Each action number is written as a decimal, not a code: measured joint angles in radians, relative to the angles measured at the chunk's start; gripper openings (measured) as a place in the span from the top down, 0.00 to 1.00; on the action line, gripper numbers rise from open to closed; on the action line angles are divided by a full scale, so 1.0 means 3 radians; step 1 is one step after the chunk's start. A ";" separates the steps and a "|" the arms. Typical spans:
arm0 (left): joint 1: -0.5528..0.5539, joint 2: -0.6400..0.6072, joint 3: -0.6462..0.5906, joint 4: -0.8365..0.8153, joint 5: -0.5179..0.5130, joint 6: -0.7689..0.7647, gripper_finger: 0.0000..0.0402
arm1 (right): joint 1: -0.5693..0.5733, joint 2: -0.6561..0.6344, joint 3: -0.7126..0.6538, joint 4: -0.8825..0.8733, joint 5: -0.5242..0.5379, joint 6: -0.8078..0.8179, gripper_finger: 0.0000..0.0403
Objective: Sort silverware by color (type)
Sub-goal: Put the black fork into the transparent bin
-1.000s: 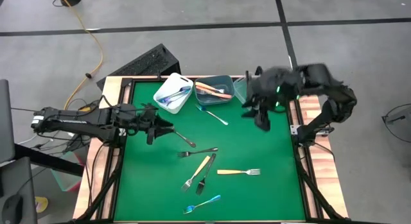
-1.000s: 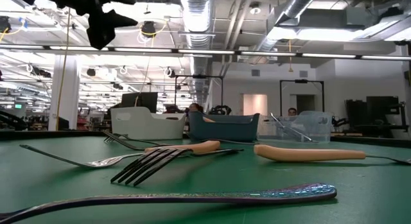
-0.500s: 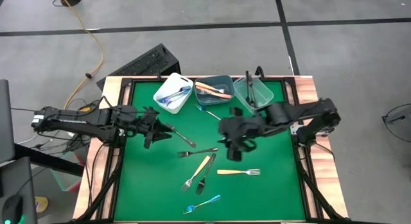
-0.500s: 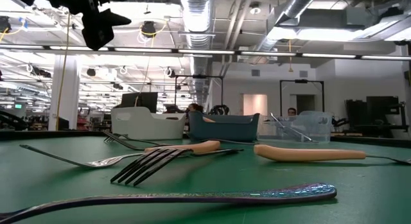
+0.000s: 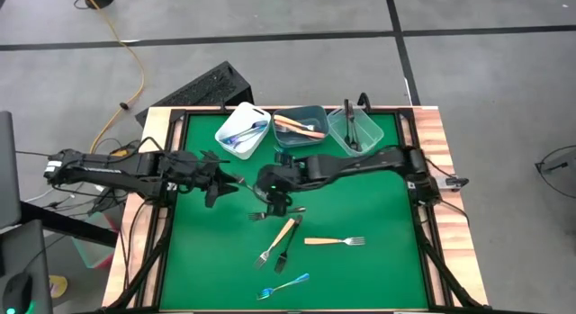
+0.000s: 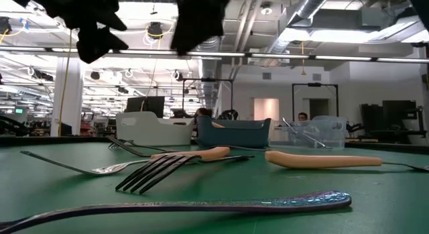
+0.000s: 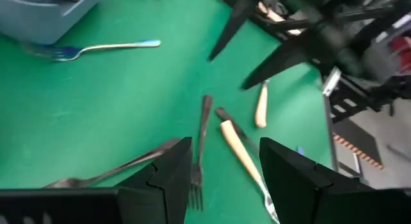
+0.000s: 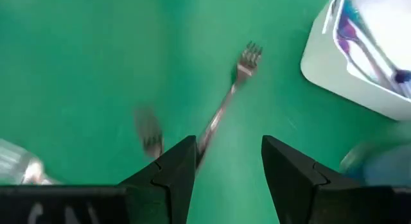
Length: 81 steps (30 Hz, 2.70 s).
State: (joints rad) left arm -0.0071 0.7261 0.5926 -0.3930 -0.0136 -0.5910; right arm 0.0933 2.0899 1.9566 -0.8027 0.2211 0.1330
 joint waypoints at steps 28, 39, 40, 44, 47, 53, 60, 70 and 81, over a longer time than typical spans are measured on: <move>-0.0001 -0.0616 0.0001 -0.0491 -0.0713 -0.0031 0.59 | -0.0347 0.0966 0.0275 0.0951 -0.0045 0.0534 0.53; -0.0001 -0.0613 0.0001 -0.0539 -0.0793 0.0010 0.59 | -0.0331 0.1250 0.0269 0.0958 -0.0162 0.0720 0.53; -0.0001 -0.0612 0.0001 -0.0547 -0.0793 0.0010 0.59 | -0.0331 0.1287 0.0277 0.0993 -0.0164 0.0727 0.53; -0.0001 -0.0613 0.0001 -0.0568 -0.0796 0.0011 0.59 | -0.0337 0.1321 0.0279 0.0935 -0.0198 0.0768 0.53; -0.0001 -0.0612 0.0001 -0.0571 -0.0822 0.0012 0.59 | -0.0361 0.1321 0.0282 0.0895 -0.0222 0.0896 0.53; -0.0001 -0.0612 0.0001 -0.0571 -0.0879 0.0014 0.59 | -0.0409 0.1321 0.0284 0.0793 -0.0322 0.1105 0.62; -0.0001 -0.0612 0.0001 -0.0570 -0.0880 0.0014 0.59 | -0.0446 0.1319 0.0288 0.0679 -0.0507 0.1166 0.87; -0.0001 -0.0612 0.0001 -0.0571 -0.0969 0.0015 0.59 | -0.0432 0.1305 0.0282 0.0628 -0.0638 0.1310 0.97; -0.0001 -0.0610 -0.0027 -0.0644 -0.1049 0.0024 0.59 | -0.0417 0.1327 0.0597 0.0335 -0.0795 0.1401 0.98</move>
State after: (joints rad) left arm -0.0074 0.5433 0.5846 -0.5862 -0.3282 -0.5838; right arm -0.0318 2.4879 2.1357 -0.7022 -0.0174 0.5533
